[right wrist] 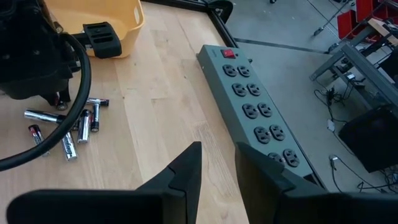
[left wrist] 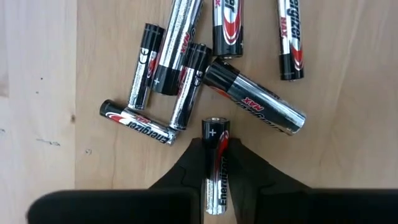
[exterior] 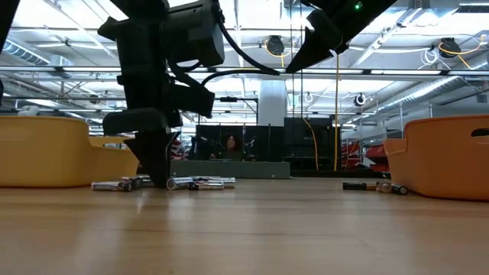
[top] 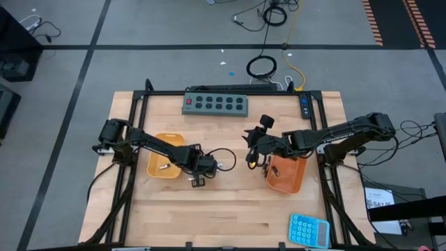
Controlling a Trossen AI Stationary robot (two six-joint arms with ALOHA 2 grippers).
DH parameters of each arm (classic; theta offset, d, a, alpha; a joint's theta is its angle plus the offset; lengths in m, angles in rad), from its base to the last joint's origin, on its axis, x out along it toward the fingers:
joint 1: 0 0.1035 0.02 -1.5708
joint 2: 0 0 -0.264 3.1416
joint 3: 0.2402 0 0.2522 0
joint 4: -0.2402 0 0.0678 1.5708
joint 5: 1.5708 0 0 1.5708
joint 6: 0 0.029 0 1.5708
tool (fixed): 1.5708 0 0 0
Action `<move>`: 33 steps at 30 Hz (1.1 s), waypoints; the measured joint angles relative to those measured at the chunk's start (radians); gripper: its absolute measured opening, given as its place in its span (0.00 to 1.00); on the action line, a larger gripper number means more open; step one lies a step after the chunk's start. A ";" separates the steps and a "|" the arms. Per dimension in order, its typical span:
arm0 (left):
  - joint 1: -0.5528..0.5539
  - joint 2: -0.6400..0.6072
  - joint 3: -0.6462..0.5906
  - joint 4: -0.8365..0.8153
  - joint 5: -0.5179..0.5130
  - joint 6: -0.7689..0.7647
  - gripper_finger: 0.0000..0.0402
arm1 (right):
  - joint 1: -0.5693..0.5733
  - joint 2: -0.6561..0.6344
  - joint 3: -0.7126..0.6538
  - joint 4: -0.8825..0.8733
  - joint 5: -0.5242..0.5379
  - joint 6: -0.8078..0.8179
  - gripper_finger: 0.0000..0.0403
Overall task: Sort batteries
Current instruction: Put the silver battery into the yellow bin
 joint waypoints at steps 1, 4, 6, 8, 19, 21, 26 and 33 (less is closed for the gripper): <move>-0.001 -0.008 0.000 -0.003 0.000 0.000 0.11 | 0.000 0.000 0.000 0.000 0.000 0.000 0.22; -0.006 -0.035 -0.004 -0.014 0.000 -0.001 0.11 | 0.000 0.000 0.000 0.000 0.000 0.000 0.22; -0.004 -0.060 -0.008 -0.056 -0.002 -0.006 0.11 | 0.000 0.000 0.000 0.000 0.000 0.000 0.22; -0.001 -0.096 -0.008 -0.081 -0.002 -0.013 0.11 | 0.000 0.000 0.000 0.000 0.000 0.000 0.22; -0.024 -0.248 -0.004 -0.246 -0.082 -0.145 0.11 | 0.001 0.000 0.000 -0.003 0.000 0.000 0.22; -0.033 -0.279 -0.004 -0.271 -0.100 -0.173 0.11 | 0.002 0.000 0.000 -0.003 0.000 0.000 0.22; -0.024 -0.308 -0.005 -0.444 -0.121 -0.262 0.11 | 0.002 0.000 0.000 -0.003 0.000 0.000 0.22; -0.025 -0.307 -0.114 -0.461 -0.131 -0.297 0.34 | 0.002 0.000 0.000 -0.004 -0.004 0.000 0.22</move>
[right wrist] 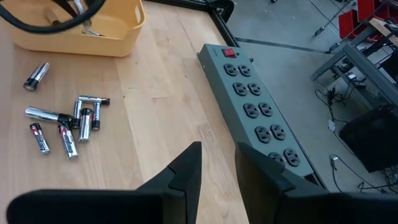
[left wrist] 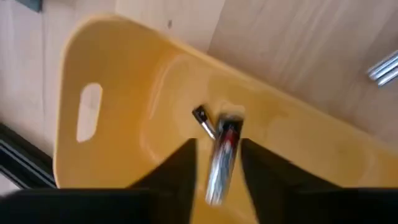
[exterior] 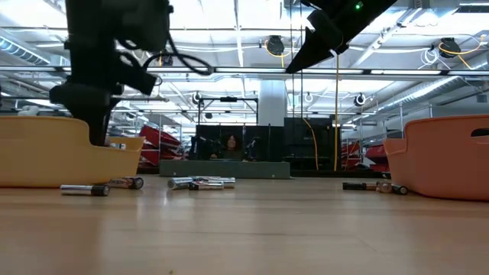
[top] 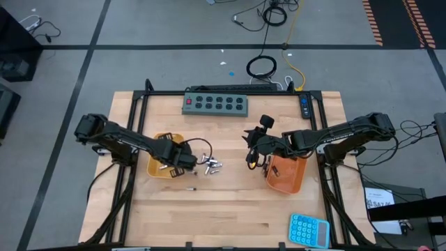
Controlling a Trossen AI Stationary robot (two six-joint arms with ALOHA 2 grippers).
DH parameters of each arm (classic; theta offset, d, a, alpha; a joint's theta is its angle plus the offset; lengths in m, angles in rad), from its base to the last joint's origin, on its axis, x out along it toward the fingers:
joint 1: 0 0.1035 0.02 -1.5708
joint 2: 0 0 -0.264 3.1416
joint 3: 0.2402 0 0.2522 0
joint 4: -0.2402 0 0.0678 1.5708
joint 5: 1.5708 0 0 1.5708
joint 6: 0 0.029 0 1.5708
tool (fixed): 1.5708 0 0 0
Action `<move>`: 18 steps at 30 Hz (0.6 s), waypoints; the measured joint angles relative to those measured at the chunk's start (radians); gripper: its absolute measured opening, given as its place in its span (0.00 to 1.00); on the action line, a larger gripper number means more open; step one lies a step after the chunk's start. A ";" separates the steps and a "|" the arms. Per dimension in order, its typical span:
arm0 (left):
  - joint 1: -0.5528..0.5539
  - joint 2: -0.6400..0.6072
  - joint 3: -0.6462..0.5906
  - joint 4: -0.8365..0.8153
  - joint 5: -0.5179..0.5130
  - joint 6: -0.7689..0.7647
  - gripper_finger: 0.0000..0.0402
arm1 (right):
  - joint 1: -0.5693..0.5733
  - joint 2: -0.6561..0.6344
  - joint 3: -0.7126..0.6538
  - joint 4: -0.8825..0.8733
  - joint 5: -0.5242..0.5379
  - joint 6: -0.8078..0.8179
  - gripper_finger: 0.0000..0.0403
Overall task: Sort batteries
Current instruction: Put the silver battery into the yellow bin
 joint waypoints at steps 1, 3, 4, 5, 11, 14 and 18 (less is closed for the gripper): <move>0.000 0.000 -0.006 -0.003 0.000 0.000 0.39 | 0.000 0.000 0.000 0.000 0.000 0.000 0.22; -0.002 -0.005 -0.004 -0.013 0.000 0.001 0.48 | 0.000 0.000 0.000 0.000 0.000 0.000 0.22; -0.008 -0.011 0.003 -0.017 -0.004 0.001 0.51 | 0.000 0.000 0.000 0.000 0.000 0.000 0.22; -0.014 -0.020 0.014 -0.018 -0.017 0.003 0.53 | 0.000 0.000 0.000 0.000 -0.001 0.000 0.22; -0.106 -0.094 0.110 0.017 -0.102 0.015 0.55 | 0.000 0.000 0.000 -0.002 0.000 0.000 0.22; -0.186 -0.096 0.121 0.142 -0.036 0.056 0.56 | 0.000 0.000 0.000 -0.002 0.000 0.002 0.22; -0.267 -0.017 0.120 0.239 0.039 0.052 0.56 | 0.000 0.000 0.000 -0.001 0.000 0.004 0.22</move>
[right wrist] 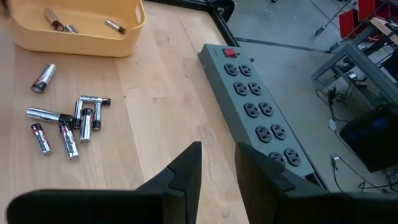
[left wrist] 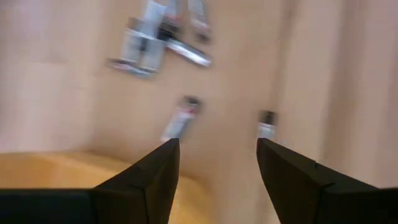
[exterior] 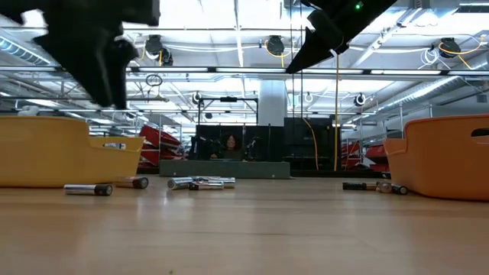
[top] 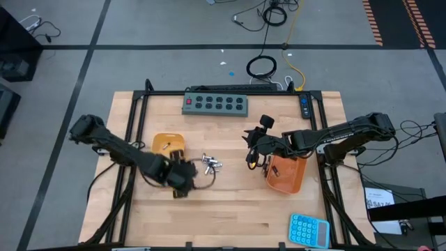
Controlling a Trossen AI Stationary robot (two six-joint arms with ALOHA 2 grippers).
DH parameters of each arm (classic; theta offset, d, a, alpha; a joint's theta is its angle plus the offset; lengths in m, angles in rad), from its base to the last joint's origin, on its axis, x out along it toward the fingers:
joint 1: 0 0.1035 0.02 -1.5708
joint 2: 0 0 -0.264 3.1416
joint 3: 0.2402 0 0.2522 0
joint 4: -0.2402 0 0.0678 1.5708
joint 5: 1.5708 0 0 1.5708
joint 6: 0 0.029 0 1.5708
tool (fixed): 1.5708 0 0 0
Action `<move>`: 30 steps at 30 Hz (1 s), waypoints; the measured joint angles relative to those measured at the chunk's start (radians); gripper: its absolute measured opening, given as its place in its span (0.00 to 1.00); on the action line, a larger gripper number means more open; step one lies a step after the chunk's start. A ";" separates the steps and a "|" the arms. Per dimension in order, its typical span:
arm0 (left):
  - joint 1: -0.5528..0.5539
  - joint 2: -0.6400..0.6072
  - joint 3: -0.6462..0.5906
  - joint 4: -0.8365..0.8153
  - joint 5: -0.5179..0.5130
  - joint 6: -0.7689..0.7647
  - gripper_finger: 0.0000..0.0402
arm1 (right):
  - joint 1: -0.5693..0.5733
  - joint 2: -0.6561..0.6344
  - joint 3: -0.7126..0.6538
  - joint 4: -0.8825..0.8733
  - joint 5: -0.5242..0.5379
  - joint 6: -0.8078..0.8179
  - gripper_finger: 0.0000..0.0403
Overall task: Sort batteries
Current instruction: Put the silver battery into the yellow bin
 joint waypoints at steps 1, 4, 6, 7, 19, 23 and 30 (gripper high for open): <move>-0.014 0.026 -0.001 0.015 0.032 -0.006 0.55 | 0.000 0.000 0.000 0.000 0.000 0.000 0.22; -0.050 0.095 -0.002 0.071 0.101 -0.018 0.53 | 0.000 0.000 0.000 0.001 0.000 0.004 0.22; -0.063 0.134 -0.002 0.083 0.113 -0.015 0.51 | 0.000 0.000 0.000 0.001 -0.002 0.004 0.22; -0.067 0.148 -0.002 0.089 0.112 -0.012 0.50 | 0.000 0.000 0.000 0.001 -0.002 0.004 0.22; -0.016 0.228 -0.002 0.122 0.071 0.069 0.47 | 0.000 0.000 0.000 0.003 -0.003 0.002 0.22; 0.025 0.263 -0.002 0.123 0.071 0.117 0.47 | 0.000 0.000 0.000 0.003 -0.003 0.001 0.22; 0.058 0.308 0.002 0.135 0.101 0.171 0.46 | 0.000 0.000 0.000 0.002 -0.003 -0.004 0.22</move>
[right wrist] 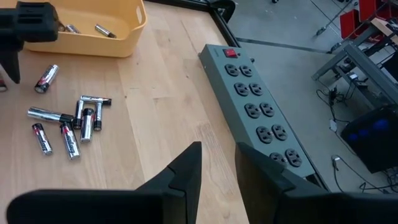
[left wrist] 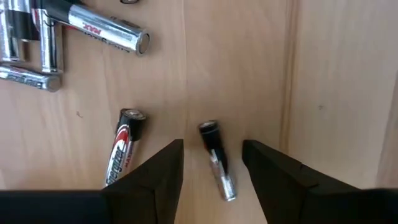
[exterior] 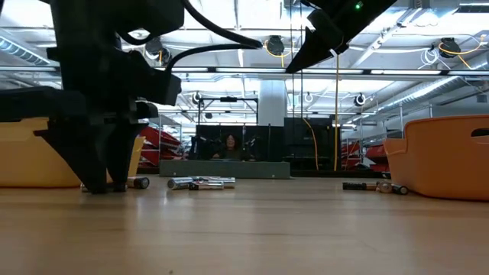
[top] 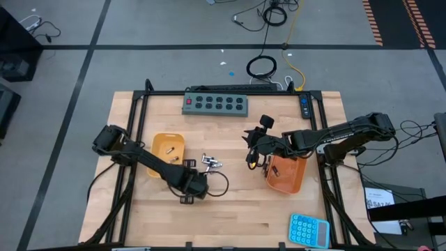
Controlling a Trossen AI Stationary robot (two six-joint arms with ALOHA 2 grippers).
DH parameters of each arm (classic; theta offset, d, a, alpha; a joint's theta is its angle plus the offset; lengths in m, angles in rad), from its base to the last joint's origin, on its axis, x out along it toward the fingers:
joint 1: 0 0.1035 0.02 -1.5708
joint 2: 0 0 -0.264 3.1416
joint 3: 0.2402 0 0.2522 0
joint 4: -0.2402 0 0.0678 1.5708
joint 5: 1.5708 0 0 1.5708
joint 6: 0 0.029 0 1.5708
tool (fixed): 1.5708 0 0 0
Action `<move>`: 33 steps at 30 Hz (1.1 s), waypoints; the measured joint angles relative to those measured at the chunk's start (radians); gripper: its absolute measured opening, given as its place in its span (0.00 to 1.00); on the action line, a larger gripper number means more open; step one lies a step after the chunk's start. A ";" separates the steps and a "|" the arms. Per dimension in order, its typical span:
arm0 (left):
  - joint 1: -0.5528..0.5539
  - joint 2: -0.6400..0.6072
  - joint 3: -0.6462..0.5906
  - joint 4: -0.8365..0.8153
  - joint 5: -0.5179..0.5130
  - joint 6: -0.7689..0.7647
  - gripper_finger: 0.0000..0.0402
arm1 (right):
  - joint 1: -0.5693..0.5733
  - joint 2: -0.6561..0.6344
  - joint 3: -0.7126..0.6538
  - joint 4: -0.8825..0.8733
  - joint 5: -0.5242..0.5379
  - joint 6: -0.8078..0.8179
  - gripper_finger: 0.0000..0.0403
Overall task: Sort batteries
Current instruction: Put the silver battery into the yellow bin
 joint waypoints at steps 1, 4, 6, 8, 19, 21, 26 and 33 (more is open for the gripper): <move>0.002 0.006 0.000 0.001 0.005 0.000 0.44 | 0.000 0.000 0.000 0.000 0.000 0.000 0.22; 0.005 0.018 0.000 0.003 0.022 0.012 0.33 | 0.000 0.000 0.000 0.000 0.000 0.000 0.22; 0.005 0.023 0.001 0.007 0.037 0.016 0.18 | 0.000 0.000 0.000 0.000 0.000 -0.001 0.22; 0.005 0.024 0.001 0.005 0.035 0.017 0.07 | 0.000 0.000 0.000 0.000 0.000 0.000 0.22; -0.006 -0.083 0.003 0.004 -0.015 -0.041 0.04 | 0.000 0.000 0.000 0.000 0.000 0.000 0.22; -0.006 -0.141 0.008 -0.013 -0.055 -0.063 0.04 | 0.000 0.000 0.000 0.000 0.000 0.000 0.22; -0.004 -0.275 0.007 -0.110 -0.155 -0.137 0.04 | 0.000 0.000 0.000 0.000 0.000 0.003 0.22; 0.012 -0.426 -0.006 -0.352 -0.257 -0.344 0.04 | 0.000 0.000 0.000 0.000 0.000 0.003 0.22</move>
